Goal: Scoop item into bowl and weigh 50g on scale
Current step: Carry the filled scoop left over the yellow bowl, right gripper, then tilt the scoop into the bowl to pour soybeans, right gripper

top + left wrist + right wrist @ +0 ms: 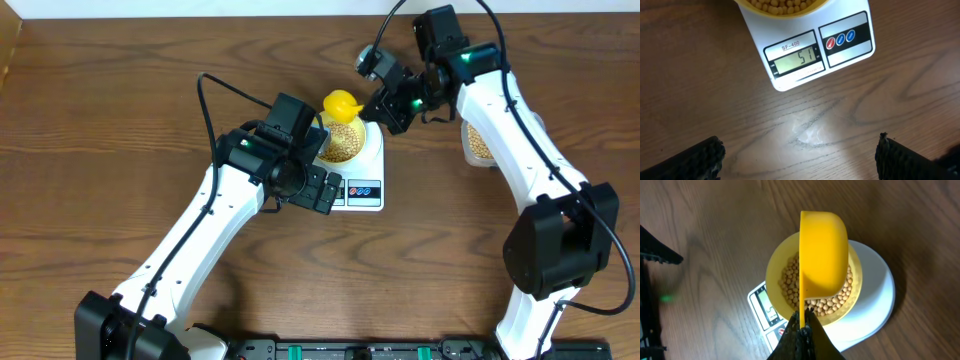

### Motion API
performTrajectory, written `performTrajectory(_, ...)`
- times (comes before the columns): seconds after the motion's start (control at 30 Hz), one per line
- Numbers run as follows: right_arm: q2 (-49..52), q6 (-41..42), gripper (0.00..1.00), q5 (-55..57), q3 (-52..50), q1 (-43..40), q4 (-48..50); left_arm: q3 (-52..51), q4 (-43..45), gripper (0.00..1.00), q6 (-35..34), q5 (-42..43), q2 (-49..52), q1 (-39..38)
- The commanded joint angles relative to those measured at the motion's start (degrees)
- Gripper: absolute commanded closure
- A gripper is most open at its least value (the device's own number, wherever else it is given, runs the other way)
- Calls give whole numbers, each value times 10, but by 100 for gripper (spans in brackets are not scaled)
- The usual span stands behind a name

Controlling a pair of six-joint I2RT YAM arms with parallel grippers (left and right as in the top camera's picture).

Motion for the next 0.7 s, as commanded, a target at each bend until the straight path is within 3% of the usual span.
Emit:
performTrajectory(0.0,0,-6,99,-20,-19,5,11,-4,1,2,-9,-9,-1,-2)
performTrajectory(0.67,0,-14,99,25,-97,9,126,-4,1,2,-9,-9,-1,-2)
